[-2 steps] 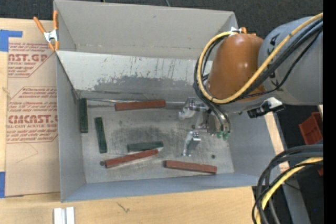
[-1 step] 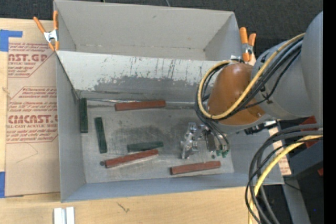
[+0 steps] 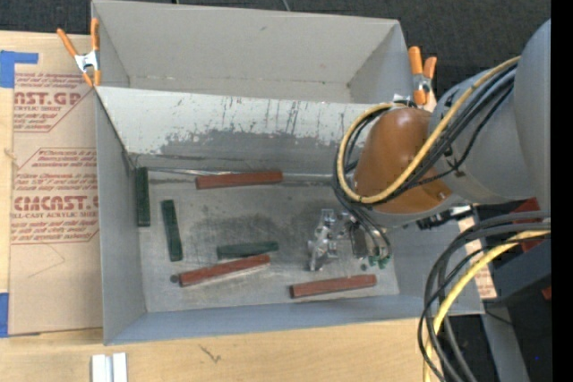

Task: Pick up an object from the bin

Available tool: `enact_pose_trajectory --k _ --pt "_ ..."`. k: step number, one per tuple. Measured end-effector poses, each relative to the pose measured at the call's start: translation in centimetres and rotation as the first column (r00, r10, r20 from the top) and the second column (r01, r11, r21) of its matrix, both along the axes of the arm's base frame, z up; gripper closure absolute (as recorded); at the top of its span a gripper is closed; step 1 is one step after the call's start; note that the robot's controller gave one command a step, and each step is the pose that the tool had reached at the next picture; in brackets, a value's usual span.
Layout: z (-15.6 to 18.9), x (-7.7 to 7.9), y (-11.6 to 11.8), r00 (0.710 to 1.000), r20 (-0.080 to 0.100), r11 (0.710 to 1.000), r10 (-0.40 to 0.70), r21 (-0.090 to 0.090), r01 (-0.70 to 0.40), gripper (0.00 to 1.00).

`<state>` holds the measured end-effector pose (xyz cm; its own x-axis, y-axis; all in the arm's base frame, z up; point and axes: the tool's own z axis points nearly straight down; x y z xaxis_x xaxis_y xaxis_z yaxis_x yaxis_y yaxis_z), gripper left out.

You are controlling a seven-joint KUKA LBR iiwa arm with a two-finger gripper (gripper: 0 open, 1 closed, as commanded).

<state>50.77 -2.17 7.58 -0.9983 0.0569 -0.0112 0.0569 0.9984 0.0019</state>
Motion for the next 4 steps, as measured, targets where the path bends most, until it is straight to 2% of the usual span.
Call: enact_pose_trajectory --k 1,2,3,4 --pt "-0.2 1.8 0.2 0.96 -0.011 0.96 0.281 -0.002 -0.281 0.0" --pt "-0.2 1.8 0.2 0.96 -0.01 0.96 0.28 -0.002 -0.28 0.0" --pt "0.2 3.7 9.8 0.984 0.006 0.984 0.179 -0.003 -0.179 1.0" --pt "0.2 3.7 9.8 0.984 0.006 0.984 0.179 -0.003 -0.179 1.0"
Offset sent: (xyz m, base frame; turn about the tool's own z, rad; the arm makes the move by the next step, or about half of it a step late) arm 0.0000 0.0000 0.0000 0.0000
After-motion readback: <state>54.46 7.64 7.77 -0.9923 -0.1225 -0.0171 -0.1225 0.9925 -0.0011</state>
